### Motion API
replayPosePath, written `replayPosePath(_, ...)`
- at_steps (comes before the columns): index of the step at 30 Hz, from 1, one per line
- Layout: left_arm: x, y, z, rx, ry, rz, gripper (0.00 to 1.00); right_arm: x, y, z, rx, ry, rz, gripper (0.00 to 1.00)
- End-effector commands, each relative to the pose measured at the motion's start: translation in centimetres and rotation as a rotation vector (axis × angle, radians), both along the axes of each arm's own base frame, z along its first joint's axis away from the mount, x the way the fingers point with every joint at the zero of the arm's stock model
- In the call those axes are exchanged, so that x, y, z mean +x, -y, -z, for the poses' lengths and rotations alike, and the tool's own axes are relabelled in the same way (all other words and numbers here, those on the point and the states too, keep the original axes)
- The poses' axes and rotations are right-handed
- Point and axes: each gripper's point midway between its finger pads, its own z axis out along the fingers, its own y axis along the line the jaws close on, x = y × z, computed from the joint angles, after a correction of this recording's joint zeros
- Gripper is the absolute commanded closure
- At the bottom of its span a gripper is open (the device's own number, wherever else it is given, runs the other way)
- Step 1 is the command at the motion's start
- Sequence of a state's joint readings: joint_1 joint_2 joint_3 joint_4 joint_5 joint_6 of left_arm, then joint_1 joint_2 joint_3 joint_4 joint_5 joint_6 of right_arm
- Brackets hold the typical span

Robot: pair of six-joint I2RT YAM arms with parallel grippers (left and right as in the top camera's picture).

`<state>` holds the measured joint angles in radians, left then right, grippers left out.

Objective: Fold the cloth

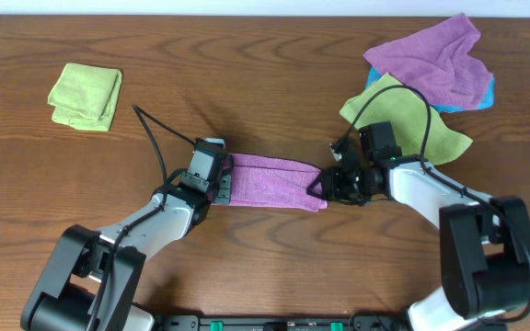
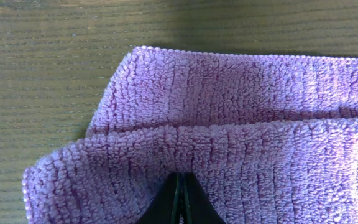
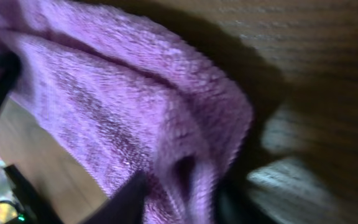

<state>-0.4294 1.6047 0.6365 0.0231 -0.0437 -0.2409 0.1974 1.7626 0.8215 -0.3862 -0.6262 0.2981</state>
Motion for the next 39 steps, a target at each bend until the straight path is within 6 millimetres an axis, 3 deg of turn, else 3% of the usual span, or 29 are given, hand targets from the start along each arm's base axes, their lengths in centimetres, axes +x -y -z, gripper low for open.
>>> replayPosePath(1,-0.5,0.4,0.7,-0.023,-0.041,-0.001,0.94,-0.2,0.2,0.8,-0.015,-0.025,0.022,0.98)
replayPosePath(5,-0.2,0.8,-1.5,-0.043,-0.023,0.006,0.94,0.9,0.4,-0.3,-0.034,-0.026,0.032,0.99)
replayPosePath(8,0.4,0.8,-6.1,-0.057,0.039,0.006,0.94,1.7,2.1,-1.4,-0.154,-0.05,0.037,0.98)
replayPosePath(12,0.3,0.2,-12.6,-0.065,0.139,0.0,0.94,1.9,5.9,-3.4,-0.406,-0.108,0.058,0.99)
replayPosePath(16,-1.5,-1.7,-17.9,-0.05,0.215,-0.035,0.94,2.0,10.3,-6.5,-0.691,-0.141,0.125,0.99)
replayPosePath(19,-3.7,-2.8,-20.8,-0.064,0.249,-0.038,0.94,2.4,11.7,-8.8,-0.841,-0.117,0.169,0.98)
replayPosePath(22,-6.2,-4.1,-23.0,-0.087,0.281,-0.062,0.94,2.8,9.8,-9.7,-0.895,-0.044,0.14,0.98)
replayPosePath(28,-9.8,-5.7,-25.4,-0.145,0.351,-0.085,0.94,2.4,0.7,-7.9,-0.858,0.116,-0.07,0.98)
replayPosePath(33,-11.0,-5.8,-25.6,-0.185,0.348,-0.088,0.94,1.8,-3.6,-5.9,-0.843,0.169,-0.161,0.98)
replayPosePath(39,-11.1,-5.2,-25.6,-0.213,0.336,-0.07,0.94,1.6,-7.2,-5.7,-0.712,0.19,-0.184,0.98)
